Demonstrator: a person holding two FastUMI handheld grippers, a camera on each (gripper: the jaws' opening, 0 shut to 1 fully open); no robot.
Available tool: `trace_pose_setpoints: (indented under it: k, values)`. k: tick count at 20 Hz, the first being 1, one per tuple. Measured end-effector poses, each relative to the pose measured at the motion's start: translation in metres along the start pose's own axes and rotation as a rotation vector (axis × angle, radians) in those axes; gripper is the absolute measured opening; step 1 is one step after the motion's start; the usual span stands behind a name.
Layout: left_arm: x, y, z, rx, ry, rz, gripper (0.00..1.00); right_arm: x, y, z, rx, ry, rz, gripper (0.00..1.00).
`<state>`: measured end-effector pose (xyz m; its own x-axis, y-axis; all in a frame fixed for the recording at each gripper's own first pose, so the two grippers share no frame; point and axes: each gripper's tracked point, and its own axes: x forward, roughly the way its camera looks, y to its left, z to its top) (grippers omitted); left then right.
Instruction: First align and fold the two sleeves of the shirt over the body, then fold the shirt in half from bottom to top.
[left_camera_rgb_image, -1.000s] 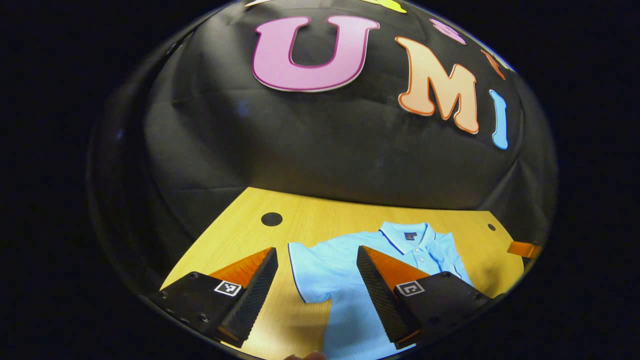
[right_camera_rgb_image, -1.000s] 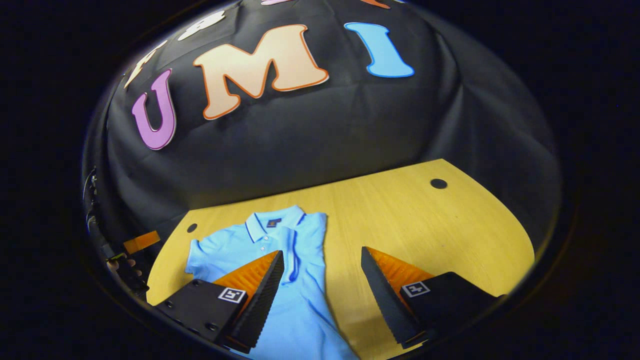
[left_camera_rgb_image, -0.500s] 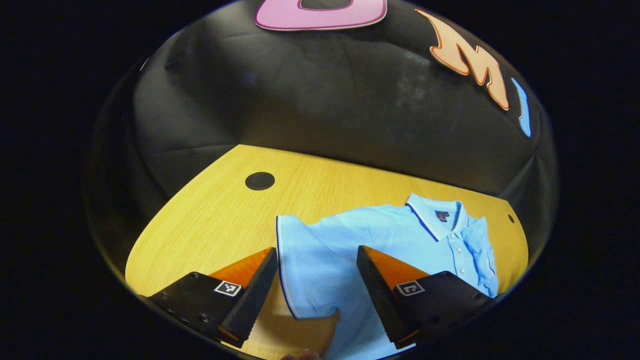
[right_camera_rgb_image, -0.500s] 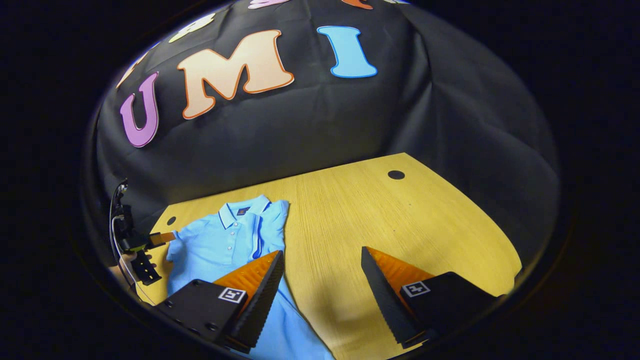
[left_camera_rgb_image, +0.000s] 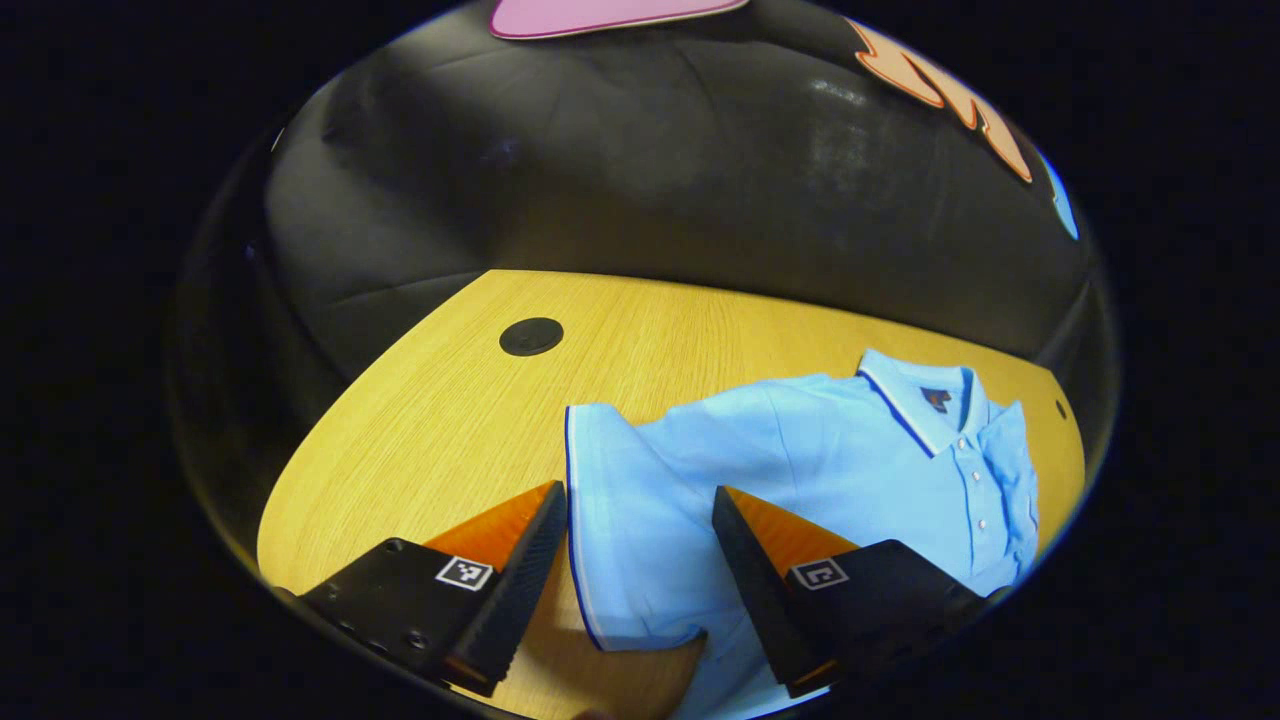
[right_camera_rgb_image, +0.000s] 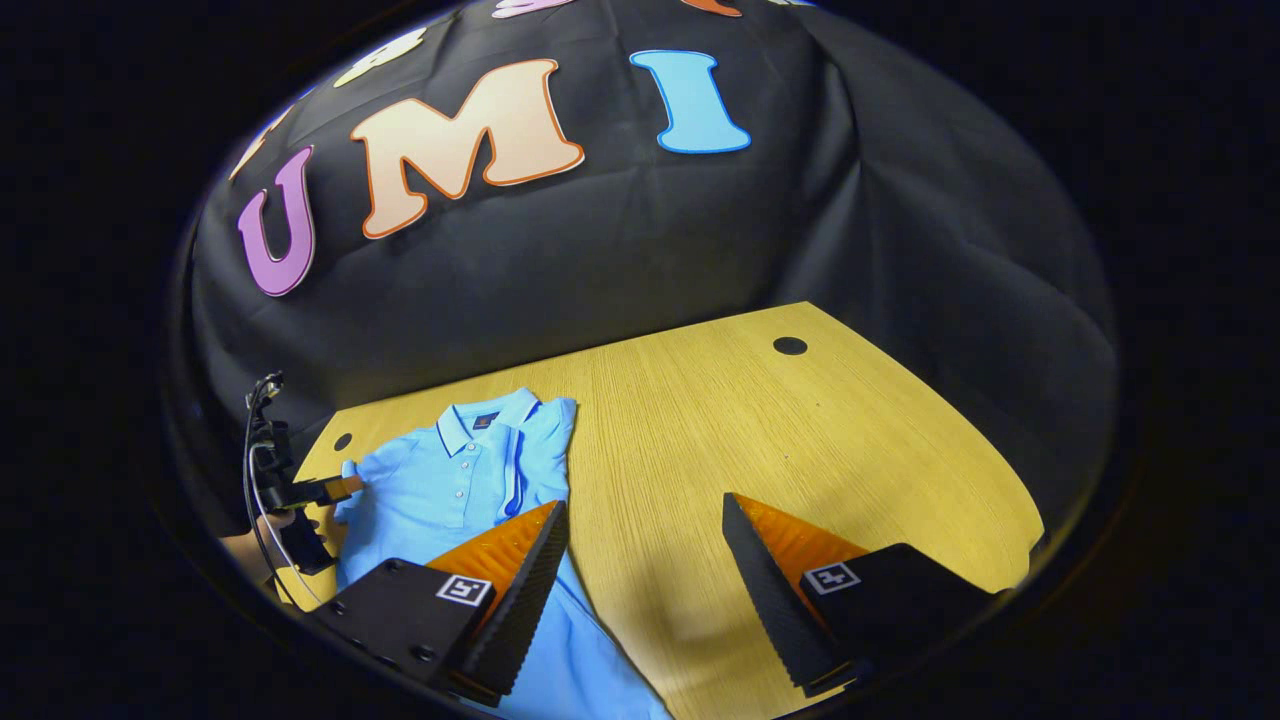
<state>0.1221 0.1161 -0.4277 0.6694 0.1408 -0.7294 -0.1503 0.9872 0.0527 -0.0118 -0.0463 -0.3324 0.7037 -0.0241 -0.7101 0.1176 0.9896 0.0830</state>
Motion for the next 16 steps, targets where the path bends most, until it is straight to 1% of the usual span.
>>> trace_pose_setpoints:
  k: [2,3,4,5,7,8,9,10,13,16]
  values:
    - [0.004,-0.006,-0.002,-0.014,-0.003,-0.015,0.7,-0.002,-0.001,-0.001,-0.008,0.006,0.003,0.97]
    - [0.003,-0.012,-0.001,-0.025,-0.005,-0.029,0.44,-0.002,-0.004,-0.002,-0.013,0.008,0.003,0.92]
    - [-0.002,-0.017,0.002,-0.037,-0.011,-0.029,0.24,-0.002,-0.008,-0.001,-0.017,0.007,0.006,0.92]
    - [-0.001,-0.018,0.003,-0.038,-0.012,-0.024,0.04,-0.003,-0.013,0.0,-0.017,0.007,0.008,0.97]
    - [-0.002,-0.022,0.0,-0.034,0.009,-0.025,0.0,-0.006,-0.01,0.0,-0.012,0.004,0.014,0.97]
    - [-0.006,-0.029,0.001,-0.04,0.021,-0.033,0.0,-0.007,-0.012,0.0,-0.01,0.0,0.014,0.92]
    - [-0.009,-0.035,0.004,-0.044,0.018,-0.041,0.0,-0.009,-0.015,0.001,-0.007,-0.004,0.015,0.92]
    - [-0.014,-0.043,0.012,-0.044,-0.003,-0.05,0.0,-0.012,-0.018,0.003,-0.001,-0.008,0.017,0.97]
    - [-0.026,-0.068,0.034,-0.004,-0.052,-0.076,0.0,-0.017,-0.024,0.008,0.02,-0.019,0.025,0.97]
    - [-0.037,-0.102,0.051,0.034,-0.082,-0.123,0.0,-0.022,-0.035,0.008,0.03,-0.026,0.028,0.97]
